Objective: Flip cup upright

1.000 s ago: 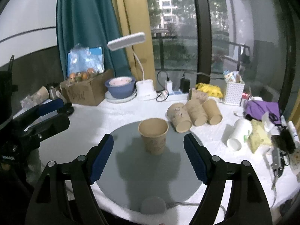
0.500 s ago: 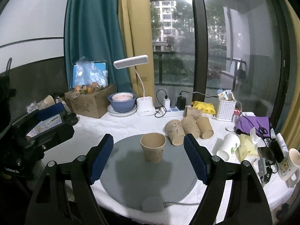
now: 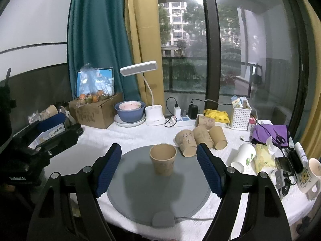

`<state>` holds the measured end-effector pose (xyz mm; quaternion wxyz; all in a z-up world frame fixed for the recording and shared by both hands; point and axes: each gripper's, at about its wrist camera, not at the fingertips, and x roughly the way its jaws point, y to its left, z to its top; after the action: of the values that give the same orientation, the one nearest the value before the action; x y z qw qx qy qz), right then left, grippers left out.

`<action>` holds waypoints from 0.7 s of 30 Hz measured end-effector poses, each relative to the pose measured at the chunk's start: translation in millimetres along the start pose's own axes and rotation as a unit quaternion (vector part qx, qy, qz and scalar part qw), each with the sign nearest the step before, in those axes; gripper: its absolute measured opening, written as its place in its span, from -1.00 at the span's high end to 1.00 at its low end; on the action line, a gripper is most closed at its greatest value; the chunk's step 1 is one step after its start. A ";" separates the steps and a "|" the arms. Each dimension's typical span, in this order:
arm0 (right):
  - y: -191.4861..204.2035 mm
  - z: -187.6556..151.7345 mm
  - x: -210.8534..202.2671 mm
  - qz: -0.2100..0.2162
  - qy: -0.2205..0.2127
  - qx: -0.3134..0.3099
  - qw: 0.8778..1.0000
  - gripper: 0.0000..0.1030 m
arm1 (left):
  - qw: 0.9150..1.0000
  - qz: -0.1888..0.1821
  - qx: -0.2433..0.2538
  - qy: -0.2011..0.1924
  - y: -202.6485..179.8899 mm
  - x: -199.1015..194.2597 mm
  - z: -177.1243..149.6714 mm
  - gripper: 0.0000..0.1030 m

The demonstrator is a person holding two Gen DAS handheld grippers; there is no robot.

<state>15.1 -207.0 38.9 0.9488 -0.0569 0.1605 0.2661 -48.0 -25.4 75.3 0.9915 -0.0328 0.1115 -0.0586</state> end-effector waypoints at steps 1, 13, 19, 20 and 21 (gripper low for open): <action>-0.1 0.2 -0.1 0.001 -0.001 0.001 1.000 -0.56 | 1.000 0.000 0.000 -0.001 -0.7 -1.2 -0.1 -0.92; 4.4 1.8 -0.8 0.003 0.004 0.003 1.000 -0.56 | 1.000 0.005 -0.005 0.000 1.6 -0.2 -1.5 -0.92; 5.2 1.3 -0.6 0.004 0.003 0.002 1.000 -0.56 | 1.000 0.004 -0.005 0.000 1.6 -0.2 -0.8 -0.92; 5.8 1.3 -0.2 0.004 0.003 0.002 1.000 -0.56 | 1.000 0.005 -0.005 -0.001 1.5 -0.2 -1.0 -0.92; 5.6 1.2 -0.4 0.004 0.004 0.002 1.000 -0.56 | 1.000 0.005 -0.005 -0.001 1.5 -0.2 -1.3 -0.92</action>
<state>12.2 -202.2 40.1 0.9473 -0.0558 0.1645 0.2691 -48.3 -24.0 74.0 0.9917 -0.0373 0.1106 -0.0533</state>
